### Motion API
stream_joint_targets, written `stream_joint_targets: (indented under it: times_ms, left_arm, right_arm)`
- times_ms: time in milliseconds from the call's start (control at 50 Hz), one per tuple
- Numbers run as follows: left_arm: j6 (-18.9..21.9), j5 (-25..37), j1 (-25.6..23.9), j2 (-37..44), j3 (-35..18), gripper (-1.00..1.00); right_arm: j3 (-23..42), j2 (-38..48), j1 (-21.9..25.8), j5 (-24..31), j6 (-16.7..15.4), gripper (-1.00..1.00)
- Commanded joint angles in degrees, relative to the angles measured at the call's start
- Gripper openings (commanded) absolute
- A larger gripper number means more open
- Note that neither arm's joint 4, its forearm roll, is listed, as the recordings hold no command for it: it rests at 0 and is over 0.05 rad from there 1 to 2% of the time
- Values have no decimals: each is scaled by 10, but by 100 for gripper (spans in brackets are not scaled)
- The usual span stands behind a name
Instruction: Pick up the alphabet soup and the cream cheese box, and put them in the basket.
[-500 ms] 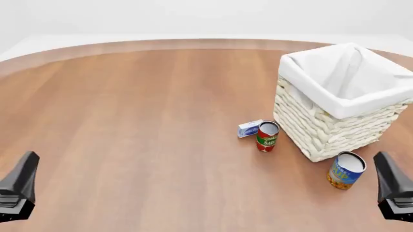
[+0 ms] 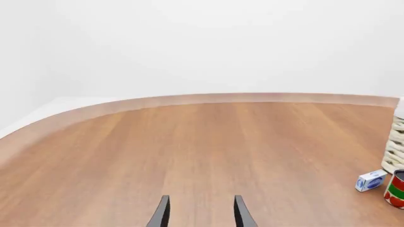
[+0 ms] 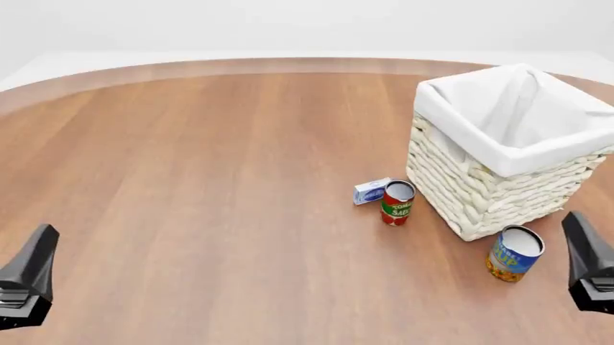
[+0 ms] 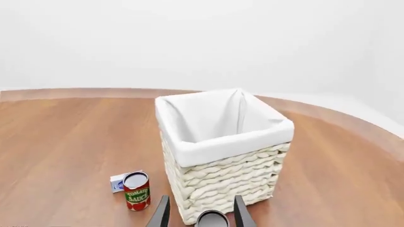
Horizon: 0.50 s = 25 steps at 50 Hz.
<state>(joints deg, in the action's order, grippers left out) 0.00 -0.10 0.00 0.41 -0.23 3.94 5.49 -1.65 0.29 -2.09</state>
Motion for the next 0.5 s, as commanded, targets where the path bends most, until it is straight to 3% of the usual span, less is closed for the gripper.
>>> stream_joint_targets:
  times_ms: [20,180,500]
  left_arm:
    - [0,0,0,0,0,100]
    - [0,0,0,0,0,100]
    - [0,0,0,0,0,100]
  right_arm:
    - [49,58,23,0,-37,100]
    - [86,90,60,10,-65,100]
    - [187,175,126,42,-164,100]
